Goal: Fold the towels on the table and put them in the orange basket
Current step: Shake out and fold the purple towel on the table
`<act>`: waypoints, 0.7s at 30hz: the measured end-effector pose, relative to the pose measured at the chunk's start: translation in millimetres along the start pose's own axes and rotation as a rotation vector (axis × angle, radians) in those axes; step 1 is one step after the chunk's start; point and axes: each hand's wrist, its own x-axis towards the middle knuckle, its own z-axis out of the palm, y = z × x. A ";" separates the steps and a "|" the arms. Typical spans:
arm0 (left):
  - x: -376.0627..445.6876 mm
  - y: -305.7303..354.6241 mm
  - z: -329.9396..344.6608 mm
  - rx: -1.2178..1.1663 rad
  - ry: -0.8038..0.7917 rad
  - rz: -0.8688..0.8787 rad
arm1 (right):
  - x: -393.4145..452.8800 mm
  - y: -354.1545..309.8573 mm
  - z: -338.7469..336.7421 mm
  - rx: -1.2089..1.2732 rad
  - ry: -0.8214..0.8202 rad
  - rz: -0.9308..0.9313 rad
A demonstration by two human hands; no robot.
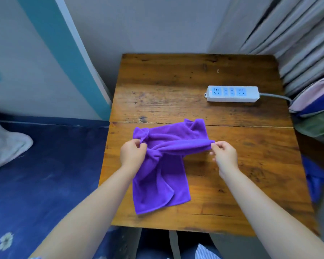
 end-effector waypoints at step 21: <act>57.4 188.9 -201.0 -0.596 0.355 0.046 | -1.8 -297.7 -66.1 -0.074 0.202 -0.439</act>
